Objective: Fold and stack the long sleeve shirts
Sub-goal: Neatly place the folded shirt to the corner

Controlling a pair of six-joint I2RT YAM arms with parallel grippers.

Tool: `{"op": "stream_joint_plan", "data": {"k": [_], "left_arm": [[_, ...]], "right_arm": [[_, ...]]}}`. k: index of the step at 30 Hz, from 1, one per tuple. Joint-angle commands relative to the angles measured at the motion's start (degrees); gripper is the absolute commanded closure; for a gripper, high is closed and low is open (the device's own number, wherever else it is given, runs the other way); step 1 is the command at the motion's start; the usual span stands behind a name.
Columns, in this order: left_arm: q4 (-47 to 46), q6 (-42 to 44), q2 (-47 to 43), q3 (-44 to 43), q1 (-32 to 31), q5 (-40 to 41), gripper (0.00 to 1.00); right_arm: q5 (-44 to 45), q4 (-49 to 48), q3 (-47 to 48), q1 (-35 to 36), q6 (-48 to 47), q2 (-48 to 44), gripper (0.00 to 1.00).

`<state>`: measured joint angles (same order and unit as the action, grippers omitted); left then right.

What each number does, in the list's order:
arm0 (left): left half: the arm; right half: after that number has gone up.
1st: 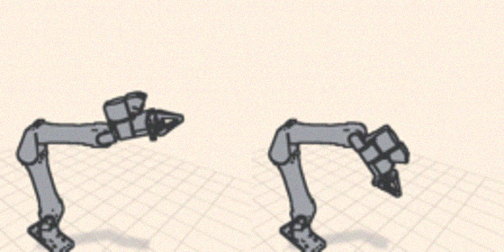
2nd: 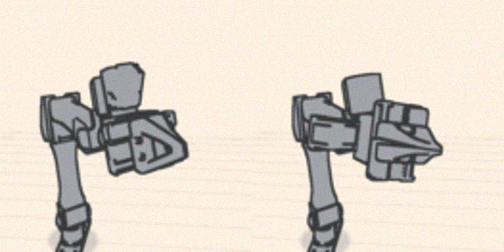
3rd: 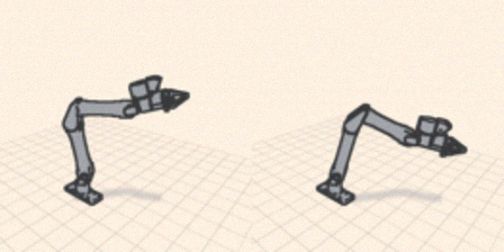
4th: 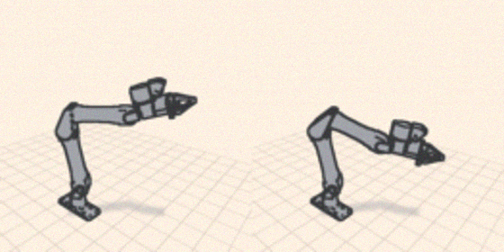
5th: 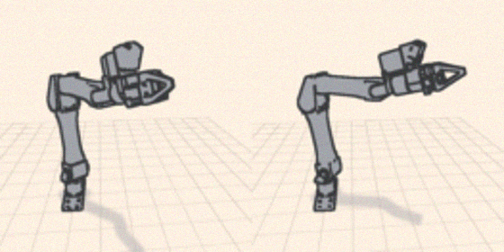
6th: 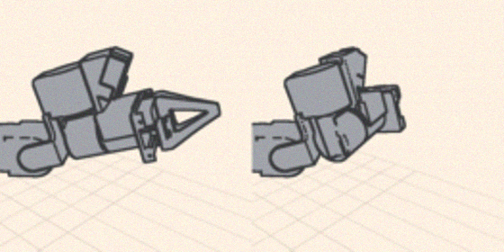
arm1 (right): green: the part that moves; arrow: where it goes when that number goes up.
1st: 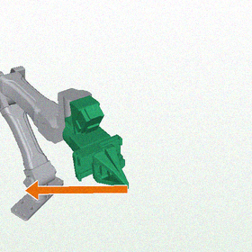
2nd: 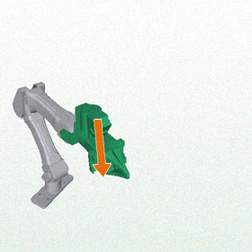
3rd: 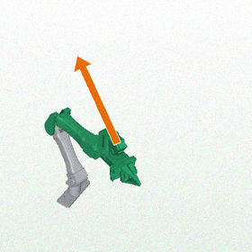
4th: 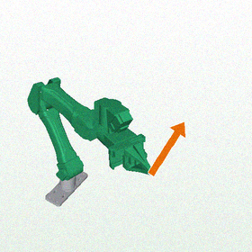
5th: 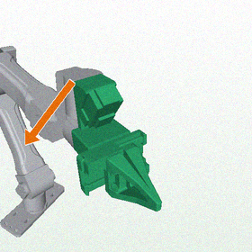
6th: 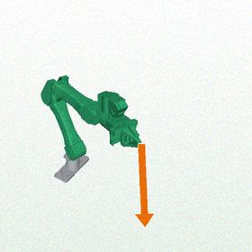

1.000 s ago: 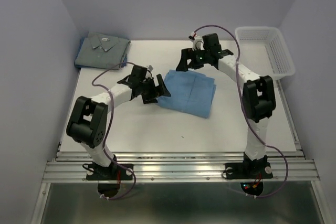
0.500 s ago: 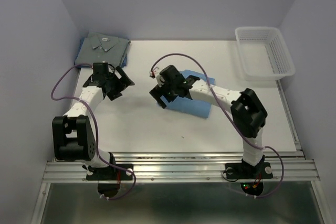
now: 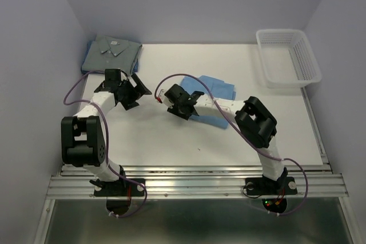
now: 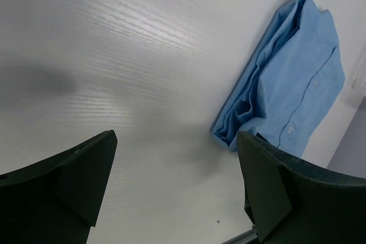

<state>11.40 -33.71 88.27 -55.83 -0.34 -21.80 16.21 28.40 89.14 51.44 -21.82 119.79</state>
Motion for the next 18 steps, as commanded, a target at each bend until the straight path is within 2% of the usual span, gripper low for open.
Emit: {"op": "stream_joint_plan", "data": {"k": [1, 3, 7, 10, 18], "left_arm": [[-5.15, 1.11, 1.81, -0.15, -0.10, -7.27, 0.01], [-6.73, 1.20, 3.39, -0.06, -0.36, -9.21, 0.01], [-10.95, -0.12, 7.00, -0.06, -4.13, -13.78, 0.01], [-15.70, -2.67, 10.34, -0.85, -7.83, -18.88, 0.01], [-19.30, -6.01, 13.24, -3.58, -13.54, -17.31, 0.01]], "right_arm": [[3.74, -1.41, -0.46, 0.50, -2.87, 1.15, 0.71], [2.52, -2.82, -2.48, 0.50, -3.84, 0.10, 0.80], [-0.21, -8.87, -6.87, 0.50, -5.42, -4.29, 0.87], [-2.23, -10.56, -8.98, 0.50, -6.39, -7.80, 0.89], [-4.60, -14.78, -13.99, 0.50, -6.83, -11.94, 0.92]]}}
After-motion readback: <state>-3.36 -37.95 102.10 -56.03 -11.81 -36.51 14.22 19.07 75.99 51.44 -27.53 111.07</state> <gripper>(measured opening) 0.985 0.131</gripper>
